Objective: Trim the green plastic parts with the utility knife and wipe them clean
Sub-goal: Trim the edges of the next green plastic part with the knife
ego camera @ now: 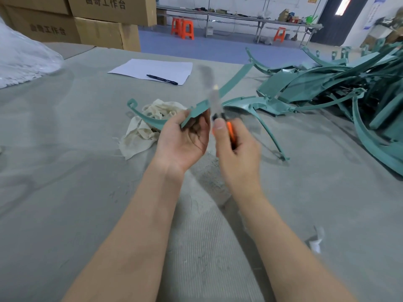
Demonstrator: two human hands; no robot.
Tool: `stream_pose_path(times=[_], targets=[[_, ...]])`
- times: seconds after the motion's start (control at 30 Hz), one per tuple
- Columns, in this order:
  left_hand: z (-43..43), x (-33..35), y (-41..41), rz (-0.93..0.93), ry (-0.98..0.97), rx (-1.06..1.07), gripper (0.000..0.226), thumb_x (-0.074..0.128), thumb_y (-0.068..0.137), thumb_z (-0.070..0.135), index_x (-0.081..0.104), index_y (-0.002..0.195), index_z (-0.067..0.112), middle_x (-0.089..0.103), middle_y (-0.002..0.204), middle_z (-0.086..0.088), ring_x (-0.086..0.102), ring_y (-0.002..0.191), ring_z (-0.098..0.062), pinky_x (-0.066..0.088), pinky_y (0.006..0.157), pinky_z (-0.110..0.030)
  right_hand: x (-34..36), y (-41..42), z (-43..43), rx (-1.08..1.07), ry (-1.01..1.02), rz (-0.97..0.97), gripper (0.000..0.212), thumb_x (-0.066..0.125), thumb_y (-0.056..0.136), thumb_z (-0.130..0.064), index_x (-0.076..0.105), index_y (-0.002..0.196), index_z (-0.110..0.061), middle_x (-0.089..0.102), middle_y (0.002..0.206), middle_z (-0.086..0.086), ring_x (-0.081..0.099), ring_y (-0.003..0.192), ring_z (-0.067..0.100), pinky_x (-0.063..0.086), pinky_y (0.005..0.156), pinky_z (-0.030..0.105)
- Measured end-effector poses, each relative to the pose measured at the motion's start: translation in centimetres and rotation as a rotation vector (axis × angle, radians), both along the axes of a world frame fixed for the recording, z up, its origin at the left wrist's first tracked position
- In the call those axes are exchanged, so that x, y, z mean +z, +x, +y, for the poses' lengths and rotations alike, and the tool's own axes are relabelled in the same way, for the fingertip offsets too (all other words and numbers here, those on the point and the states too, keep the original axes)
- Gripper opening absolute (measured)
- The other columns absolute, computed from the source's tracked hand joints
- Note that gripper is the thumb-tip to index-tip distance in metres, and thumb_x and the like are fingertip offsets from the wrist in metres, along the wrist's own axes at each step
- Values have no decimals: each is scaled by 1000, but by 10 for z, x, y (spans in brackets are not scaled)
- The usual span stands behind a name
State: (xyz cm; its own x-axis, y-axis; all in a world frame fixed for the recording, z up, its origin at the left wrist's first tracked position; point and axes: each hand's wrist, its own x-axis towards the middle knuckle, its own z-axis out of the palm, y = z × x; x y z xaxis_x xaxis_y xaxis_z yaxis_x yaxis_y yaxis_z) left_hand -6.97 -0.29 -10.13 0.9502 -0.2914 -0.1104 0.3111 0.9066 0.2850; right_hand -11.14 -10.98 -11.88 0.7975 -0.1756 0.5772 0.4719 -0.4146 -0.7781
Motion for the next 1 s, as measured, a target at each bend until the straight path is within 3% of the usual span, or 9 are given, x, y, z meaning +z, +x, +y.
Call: stream_pose_path(times=[0.13,0.23,0.33,0.43,0.5,0.63,0.73,0.8,1.0], targets=[[0,-2,-2,-45,44,91,28,51,74,8,71,86,-8,72,88,-17,70,78,-18,46,99,-24,-7,-5,8,76,-203,-15,35,44,86,-60,59,83,-28,49,52,-22,47,50,1,32,51,19],[3,0,-2,-9,-12,75,30,44,89,10,67,98,-7,72,87,-17,70,71,-18,58,77,-24,-6,-3,5,54,-147,-44,34,44,87,-57,58,81,-27,48,52,-18,45,51,4,34,50,23],[5,3,-3,32,-111,-16,26,45,92,9,60,106,-6,69,85,-18,69,59,-21,56,52,-20,-2,3,-3,-13,-20,-50,31,42,89,-57,46,72,-31,48,55,-7,45,50,9,39,50,32],[3,4,-8,19,-99,-86,51,54,78,6,50,127,-4,70,78,-18,69,56,-19,53,48,-15,-2,7,-8,-81,2,-53,30,39,90,-57,43,72,-34,51,57,0,49,53,13,42,53,36],[2,5,-7,12,-118,-130,47,58,73,4,53,117,-10,70,76,-18,69,55,-20,53,46,-17,-3,8,-8,-88,-5,-65,28,39,91,-57,41,72,-36,50,57,-3,48,53,11,41,52,33],[2,3,-4,26,-134,-131,30,53,78,7,64,86,-20,69,74,-19,68,54,-21,54,49,-17,-5,7,-5,-50,-8,-66,27,39,91,-56,42,74,-37,52,61,-2,48,53,10,41,50,30],[1,1,-5,14,-155,-134,29,52,78,5,65,84,-19,69,79,-21,68,57,-22,55,53,-18,-5,6,-5,-22,-7,-80,26,40,92,-54,41,73,-37,49,60,-9,45,52,7,36,49,23],[-2,0,-2,8,-127,-75,27,51,77,6,66,89,-12,68,89,-20,69,66,-20,55,66,-18,-6,4,-4,-5,-50,-91,24,42,92,-52,40,73,-37,46,56,-16,43,51,5,32,49,20],[-4,-3,0,-56,20,28,30,51,69,11,74,78,-7,71,88,-16,70,72,-15,51,87,-24,-8,-1,1,48,-180,-91,40,42,89,-53,61,91,-18,43,52,-17,43,50,1,32,50,22]])
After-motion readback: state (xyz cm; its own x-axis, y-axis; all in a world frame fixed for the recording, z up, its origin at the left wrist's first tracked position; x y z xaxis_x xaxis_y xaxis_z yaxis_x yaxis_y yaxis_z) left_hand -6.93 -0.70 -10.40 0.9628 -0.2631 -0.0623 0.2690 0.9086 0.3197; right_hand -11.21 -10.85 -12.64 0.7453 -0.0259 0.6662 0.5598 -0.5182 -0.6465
